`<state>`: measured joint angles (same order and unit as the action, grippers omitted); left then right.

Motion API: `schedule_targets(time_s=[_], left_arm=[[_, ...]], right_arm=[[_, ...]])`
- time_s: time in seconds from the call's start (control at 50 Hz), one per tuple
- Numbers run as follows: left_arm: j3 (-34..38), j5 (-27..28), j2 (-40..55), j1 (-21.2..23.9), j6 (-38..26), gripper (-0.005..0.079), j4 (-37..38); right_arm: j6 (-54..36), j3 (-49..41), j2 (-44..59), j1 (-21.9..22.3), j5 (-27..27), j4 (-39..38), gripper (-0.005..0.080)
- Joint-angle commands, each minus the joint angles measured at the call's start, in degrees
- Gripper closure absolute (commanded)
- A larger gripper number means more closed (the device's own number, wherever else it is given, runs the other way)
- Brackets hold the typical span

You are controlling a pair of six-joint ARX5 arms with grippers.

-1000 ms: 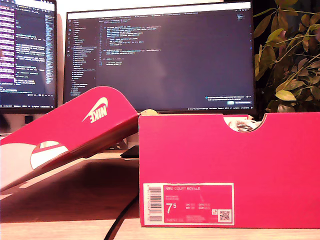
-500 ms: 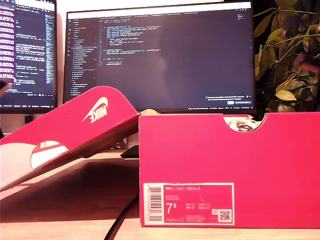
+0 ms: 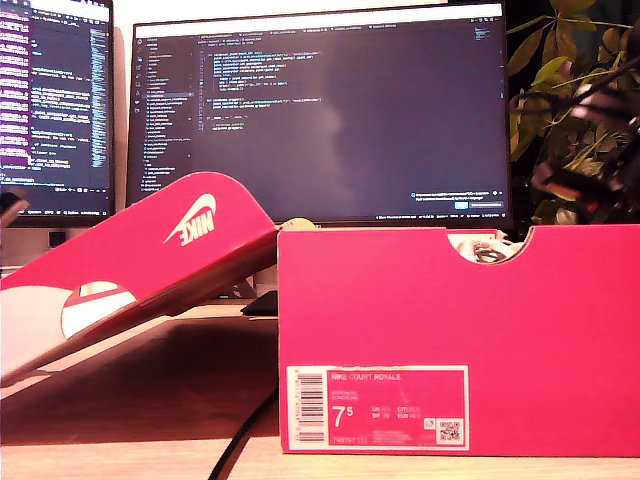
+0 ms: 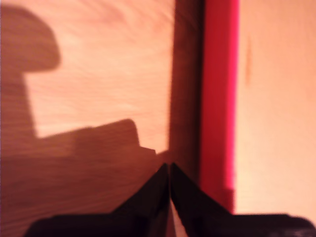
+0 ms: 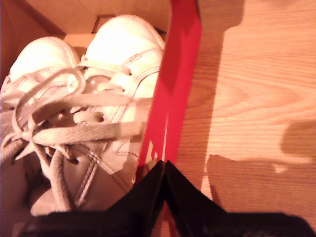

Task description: Close the red shoebox by pushing the lid with your left arm and holding the box in place with your right arm

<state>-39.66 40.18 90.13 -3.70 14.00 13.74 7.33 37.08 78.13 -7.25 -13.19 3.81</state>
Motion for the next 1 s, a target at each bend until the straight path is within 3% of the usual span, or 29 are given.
schedule_targets(time_s=[0.0, 0.36, 0.68, 0.78, 0.98], left_arm=[[-0.1, 1.0, 0.3, 0.9, -0.3, 0.0762, -0.2], [-0.6, 6.2, 0.3, 3.3, 1.1, 0.0762, -2.1], [-3.3, 14.7, 0.0, 3.3, 1.0, 0.0762, -0.9], [-4.9, 17.6, -1.7, 3.3, 1.0, 0.0762, 1.0], [-8.4, 17.5, -9.2, 3.2, 1.0, 0.0762, 4.3]], right_arm=[[-0.3, 0.6, 0.7, -0.2, -0.3, -0.6, 0.0764], [-0.3, 0.6, 0.9, -0.9, -0.6, -0.3, 0.0764], [-0.3, 0.5, 0.9, -3.7, -3.4, 0.2, 0.0764], [-0.3, 0.5, 0.9, -5.0, -3.4, 0.3, 0.0764], [-1.3, 0.5, 0.9, -6.3, -3.4, 0.3, 0.0764]])
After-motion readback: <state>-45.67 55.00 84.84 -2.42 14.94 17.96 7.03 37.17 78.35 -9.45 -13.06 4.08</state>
